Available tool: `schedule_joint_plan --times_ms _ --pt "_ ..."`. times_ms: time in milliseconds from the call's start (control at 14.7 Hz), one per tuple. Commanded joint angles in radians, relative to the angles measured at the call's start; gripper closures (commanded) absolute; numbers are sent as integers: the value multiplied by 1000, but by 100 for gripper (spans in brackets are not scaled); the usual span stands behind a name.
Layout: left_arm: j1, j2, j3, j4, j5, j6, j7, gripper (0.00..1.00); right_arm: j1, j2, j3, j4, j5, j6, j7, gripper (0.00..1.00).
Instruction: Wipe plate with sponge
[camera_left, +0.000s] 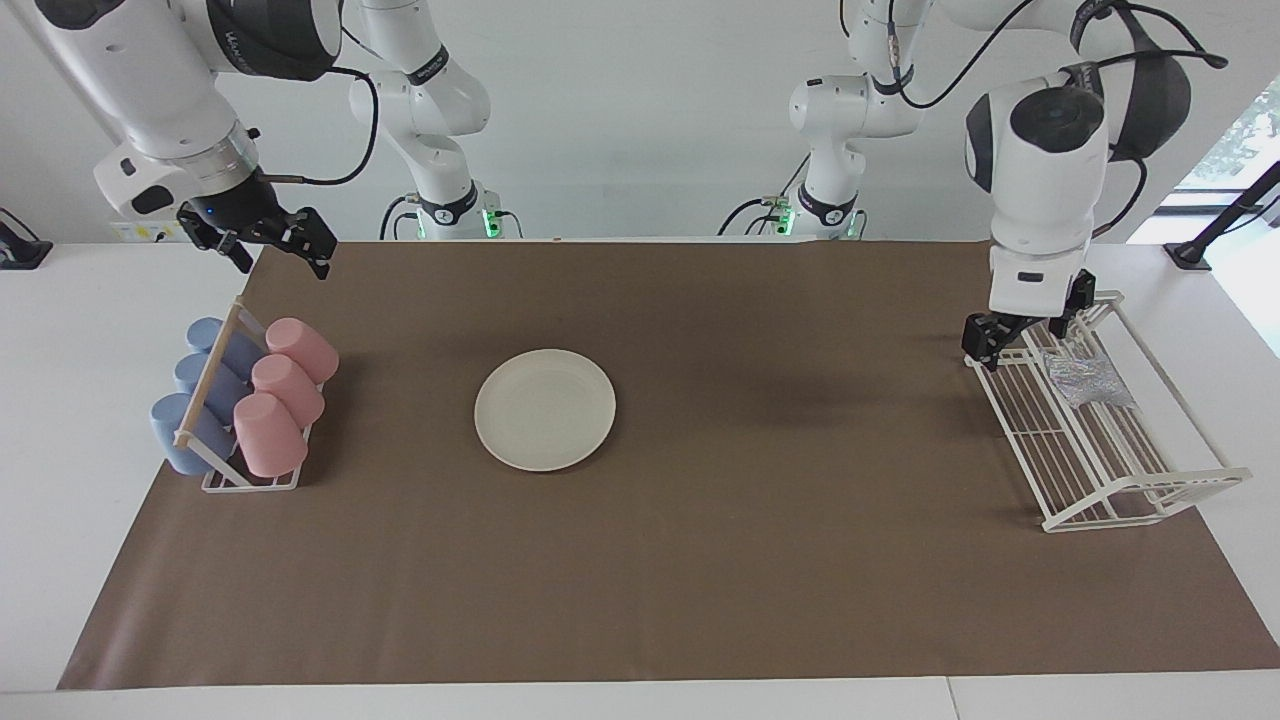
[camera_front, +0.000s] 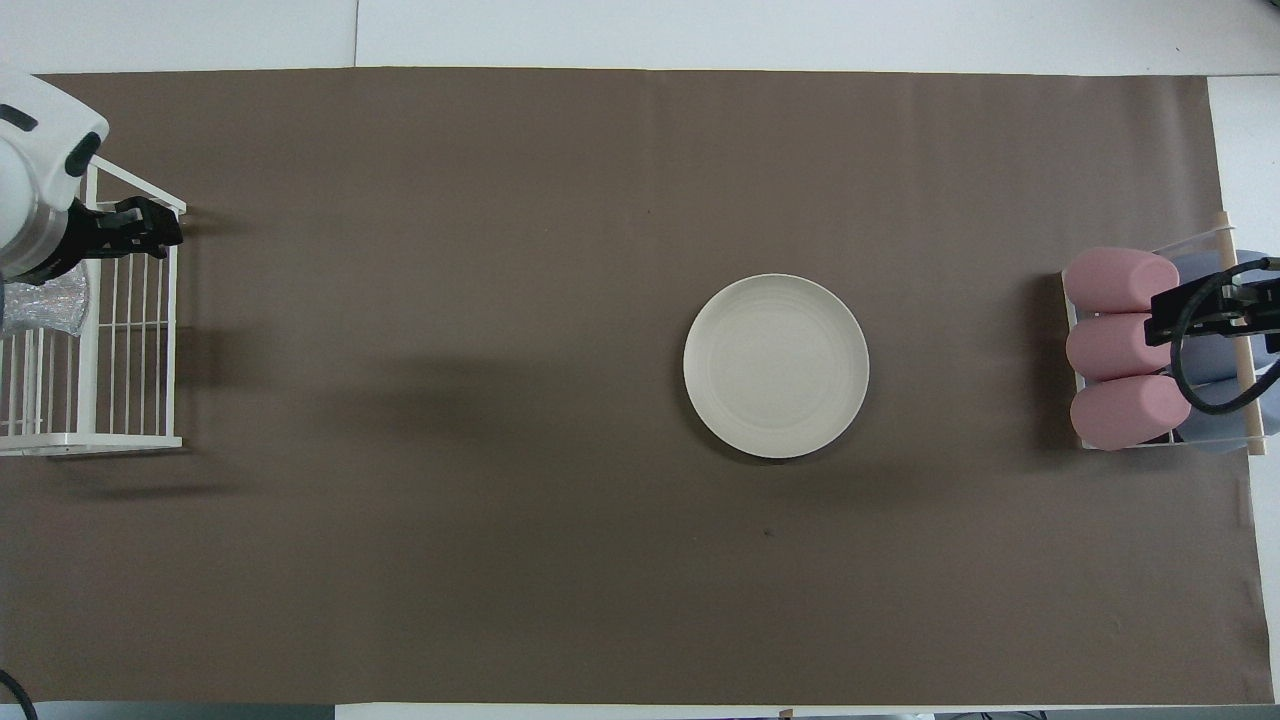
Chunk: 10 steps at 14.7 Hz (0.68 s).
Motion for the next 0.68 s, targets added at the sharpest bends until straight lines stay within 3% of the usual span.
schedule_joint_plan --times_ms 0,204,611 --pt "19 0 0 87 -123 -109 28 0 -6 -17 4 -15 -7 -7 10 0" --pt "52 -35 -2 105 -220 -195 98 0 -6 -17 4 -15 -7 -7 12 0" --pt "51 -93 9 93 -303 -332 259 0 -6 -17 4 -15 -7 -7 10 0"
